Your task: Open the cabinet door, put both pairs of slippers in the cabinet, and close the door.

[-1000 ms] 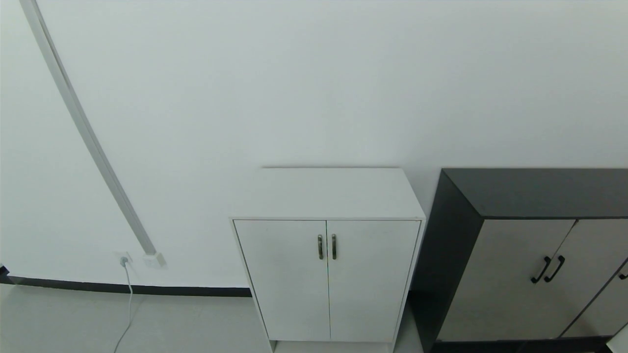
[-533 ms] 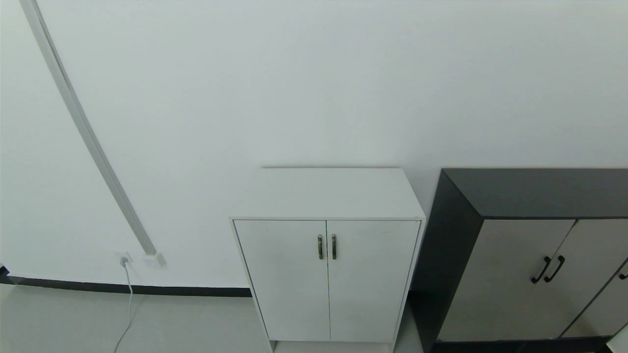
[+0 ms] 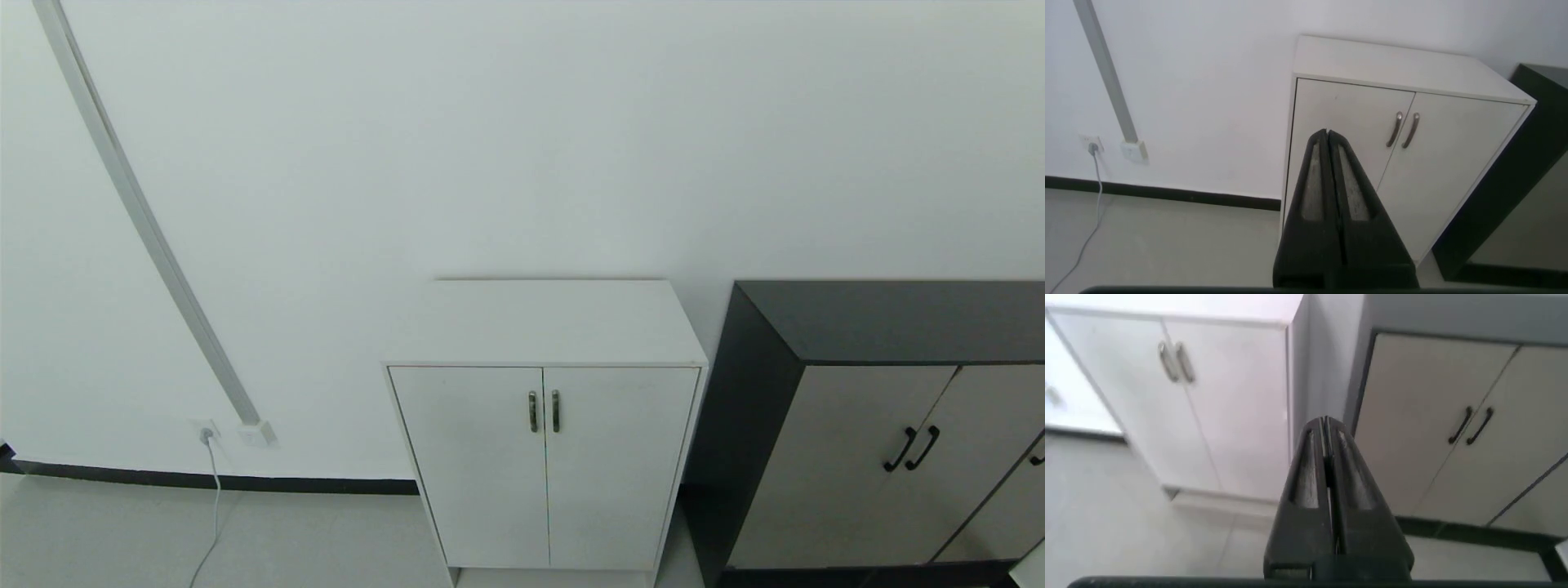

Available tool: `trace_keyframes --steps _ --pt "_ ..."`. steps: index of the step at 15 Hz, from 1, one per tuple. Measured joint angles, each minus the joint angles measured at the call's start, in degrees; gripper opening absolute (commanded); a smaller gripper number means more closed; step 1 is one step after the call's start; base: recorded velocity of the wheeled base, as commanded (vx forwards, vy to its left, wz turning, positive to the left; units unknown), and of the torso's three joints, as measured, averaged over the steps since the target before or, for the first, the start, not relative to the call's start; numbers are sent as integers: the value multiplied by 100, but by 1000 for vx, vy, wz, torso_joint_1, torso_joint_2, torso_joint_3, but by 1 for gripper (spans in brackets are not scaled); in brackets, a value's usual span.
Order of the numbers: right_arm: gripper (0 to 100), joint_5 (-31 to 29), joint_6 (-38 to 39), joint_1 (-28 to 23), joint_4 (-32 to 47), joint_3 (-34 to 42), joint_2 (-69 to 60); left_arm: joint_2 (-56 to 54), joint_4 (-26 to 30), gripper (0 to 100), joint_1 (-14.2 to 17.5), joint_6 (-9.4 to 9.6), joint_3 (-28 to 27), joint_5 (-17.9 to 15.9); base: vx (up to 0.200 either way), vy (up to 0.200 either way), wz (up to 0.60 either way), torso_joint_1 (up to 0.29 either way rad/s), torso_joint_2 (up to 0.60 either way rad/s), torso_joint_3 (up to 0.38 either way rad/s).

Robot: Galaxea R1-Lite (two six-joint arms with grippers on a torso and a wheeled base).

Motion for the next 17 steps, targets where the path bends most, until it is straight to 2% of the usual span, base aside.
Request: trace_keyframes --steps 4,6,17 --pt "0 -207 451 -62 -23 0 -280 0 0 0 0 -9 0 0 0 0 0 0 0 0" --pt "0 -371 473 -66 -32 0 -312 0 -2 0 0 -6 0 0 0 0 0 0 0 0" --pt "0 -349 469 -66 -34 0 -338 0 -5 0 0 -2 0 5 0 0 0 0 0 0"
